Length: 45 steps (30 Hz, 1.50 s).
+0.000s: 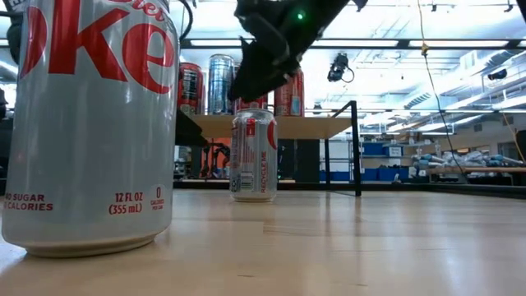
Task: Place canned beverage on shelf
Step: Put the red silver soda can on the shelf
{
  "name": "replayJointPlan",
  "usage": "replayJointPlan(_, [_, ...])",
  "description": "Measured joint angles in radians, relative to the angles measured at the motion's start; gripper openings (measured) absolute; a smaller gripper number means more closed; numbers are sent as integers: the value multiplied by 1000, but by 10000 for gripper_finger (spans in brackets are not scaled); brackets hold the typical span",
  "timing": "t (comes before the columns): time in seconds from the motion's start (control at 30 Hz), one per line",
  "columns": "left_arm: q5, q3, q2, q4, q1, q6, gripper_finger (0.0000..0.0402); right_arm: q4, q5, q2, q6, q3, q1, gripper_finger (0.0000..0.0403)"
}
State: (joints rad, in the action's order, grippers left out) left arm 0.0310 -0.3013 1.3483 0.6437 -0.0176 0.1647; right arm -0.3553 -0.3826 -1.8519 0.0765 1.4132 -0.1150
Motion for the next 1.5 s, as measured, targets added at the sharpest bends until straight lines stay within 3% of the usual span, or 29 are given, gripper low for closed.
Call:
replayJointPlan(0.23, [195, 0, 0, -21, -113, 35, 285, 2, 44, -24, 70, -5, 22, 353])
replayJointPlan(0.37, [202, 0, 0, -37, -147, 137, 285, -16, 50, -41, 109, -5, 36, 353])
replayJointPlan(0.6, [207, 0, 0, -69, -188, 239, 285, -47, 158, -74, 89, -5, 62, 352])
replayJointPlan(1.2, [211, 0, 0, -89, -201, 272, 286, -233, 512, -57, -458, -4, 135, 348])
replayJointPlan(1.3, [210, 0, 0, -95, -201, 270, 286, -264, 516, -57, -495, -4, 137, 347])
replayJointPlan(1.5, [211, 0, 0, -94, -197, 253, 286, -296, 457, -58, -368, -5, 134, 354])
